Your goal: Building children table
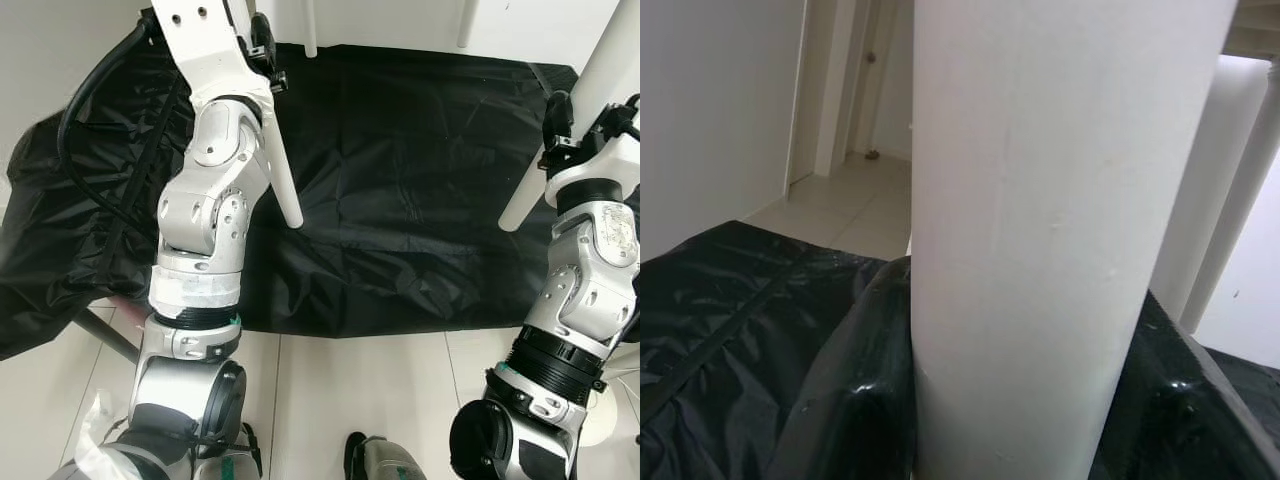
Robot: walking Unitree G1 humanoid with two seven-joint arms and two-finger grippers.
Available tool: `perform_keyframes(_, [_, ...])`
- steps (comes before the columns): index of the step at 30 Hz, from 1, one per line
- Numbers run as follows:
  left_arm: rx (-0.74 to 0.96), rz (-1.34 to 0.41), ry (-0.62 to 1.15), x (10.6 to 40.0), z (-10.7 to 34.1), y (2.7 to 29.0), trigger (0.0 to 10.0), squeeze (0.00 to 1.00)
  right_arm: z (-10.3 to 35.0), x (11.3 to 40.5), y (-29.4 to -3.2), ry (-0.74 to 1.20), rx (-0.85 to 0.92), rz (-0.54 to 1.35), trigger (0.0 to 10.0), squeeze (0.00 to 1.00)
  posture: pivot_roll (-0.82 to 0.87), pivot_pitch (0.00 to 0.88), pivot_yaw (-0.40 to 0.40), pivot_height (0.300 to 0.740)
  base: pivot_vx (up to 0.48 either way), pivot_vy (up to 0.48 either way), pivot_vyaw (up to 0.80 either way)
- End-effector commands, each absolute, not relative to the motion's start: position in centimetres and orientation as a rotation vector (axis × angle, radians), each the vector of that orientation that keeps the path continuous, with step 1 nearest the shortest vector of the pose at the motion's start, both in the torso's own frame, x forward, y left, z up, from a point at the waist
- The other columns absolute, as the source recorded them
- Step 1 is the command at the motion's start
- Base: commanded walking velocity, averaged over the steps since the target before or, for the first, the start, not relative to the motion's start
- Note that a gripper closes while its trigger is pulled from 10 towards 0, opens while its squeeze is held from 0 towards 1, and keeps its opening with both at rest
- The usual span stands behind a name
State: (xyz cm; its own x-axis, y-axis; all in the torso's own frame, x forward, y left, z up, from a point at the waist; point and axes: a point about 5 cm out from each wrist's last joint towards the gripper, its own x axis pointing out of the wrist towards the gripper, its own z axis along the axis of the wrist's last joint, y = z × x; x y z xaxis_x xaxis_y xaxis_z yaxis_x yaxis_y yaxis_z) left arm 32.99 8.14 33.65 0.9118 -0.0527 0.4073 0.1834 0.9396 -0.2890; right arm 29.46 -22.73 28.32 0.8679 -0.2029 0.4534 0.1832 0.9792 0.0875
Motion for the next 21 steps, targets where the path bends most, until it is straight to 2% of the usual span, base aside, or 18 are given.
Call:
perform_keyframes(1, [-0.394, -0.423, -0.637, 29.72, 38.54, 4.68, 0.0, 0.00, 28.79, 30.49, -20.02, -0.474, 0.089, -0.045, 0.0, 0.00, -0.03, 0.117, 0.000, 0.740, 0.000, 0.000, 0.00])
perform_keyframes(21, [-0.394, -0.423, -0.637, 29.72, 38.54, 4.68, 0.0, 0.00, 28.79, 30.49, -20.02, -0.474, 0.089, -0.045, 0.0, 0.00, -0.03, 0.117, 0.000, 0.740, 0.000, 0.000, 0.00])
